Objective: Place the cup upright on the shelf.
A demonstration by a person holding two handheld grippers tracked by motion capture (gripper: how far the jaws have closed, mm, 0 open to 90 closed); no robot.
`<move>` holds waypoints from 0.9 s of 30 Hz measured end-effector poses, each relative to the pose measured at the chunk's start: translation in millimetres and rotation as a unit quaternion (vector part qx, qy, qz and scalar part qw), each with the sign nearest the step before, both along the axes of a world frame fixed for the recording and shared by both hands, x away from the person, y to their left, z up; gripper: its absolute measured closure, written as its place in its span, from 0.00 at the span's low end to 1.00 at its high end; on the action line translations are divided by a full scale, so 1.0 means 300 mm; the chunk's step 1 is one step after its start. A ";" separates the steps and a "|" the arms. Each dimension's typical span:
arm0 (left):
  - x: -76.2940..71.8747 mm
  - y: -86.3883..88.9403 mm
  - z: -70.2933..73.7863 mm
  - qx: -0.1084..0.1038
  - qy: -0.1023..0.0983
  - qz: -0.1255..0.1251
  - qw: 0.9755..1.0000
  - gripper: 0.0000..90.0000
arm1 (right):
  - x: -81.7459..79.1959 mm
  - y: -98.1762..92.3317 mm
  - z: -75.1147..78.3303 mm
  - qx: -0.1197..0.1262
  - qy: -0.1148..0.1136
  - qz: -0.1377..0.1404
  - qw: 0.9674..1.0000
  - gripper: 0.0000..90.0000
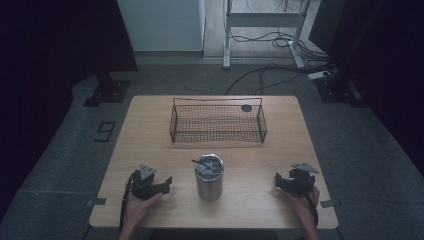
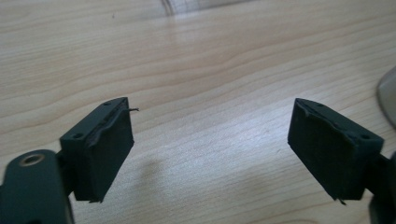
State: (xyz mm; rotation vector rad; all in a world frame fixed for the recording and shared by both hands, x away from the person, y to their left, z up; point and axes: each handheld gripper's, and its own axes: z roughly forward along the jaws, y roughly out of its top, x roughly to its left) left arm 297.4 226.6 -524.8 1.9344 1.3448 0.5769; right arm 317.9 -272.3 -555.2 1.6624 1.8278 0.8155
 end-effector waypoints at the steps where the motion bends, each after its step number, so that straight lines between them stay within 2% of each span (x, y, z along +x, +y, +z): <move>1: -0.002 0.003 0.004 -0.005 -0.004 -0.001 1.000 0.16 | 0.000 0.000 0.000 0.000 0.000 0.000 1.000 0.14; 7: -0.009 0.006 0.022 -0.016 -0.010 -0.004 1.000 0.16 | 0.000 0.000 0.000 0.000 0.000 -0.002 1.000 0.14; 12: -0.025 0.006 0.042 -0.020 -0.017 -0.017 0.999 0.16 | 0.000 -0.001 0.000 0.000 0.000 -0.003 1.000 0.14; 17: -0.050 0.009 0.080 -0.044 -0.029 -0.033 0.998 0.16 | 0.000 -0.001 0.000 0.000 0.000 -0.004 1.000 0.15; 19: -0.054 0.007 0.087 -0.046 -0.031 -0.034 0.998 0.16 | 0.000 -0.001 0.000 0.000 0.000 -0.004 1.000 0.15; 23: -0.076 -0.009 0.113 -0.048 -0.050 -0.045 0.997 0.16 | 0.001 -0.001 0.000 0.001 0.000 -0.005 1.000 0.14; 26: -0.081 -0.018 0.121 -0.049 -0.052 -0.052 0.996 0.16 | 0.002 -0.001 0.000 0.001 0.000 -0.006 1.000 0.14; 27: -0.088 -0.027 0.130 -0.051 -0.053 -0.062 0.995 0.16 | 0.002 -0.001 0.000 0.001 0.000 -0.006 1.000 0.14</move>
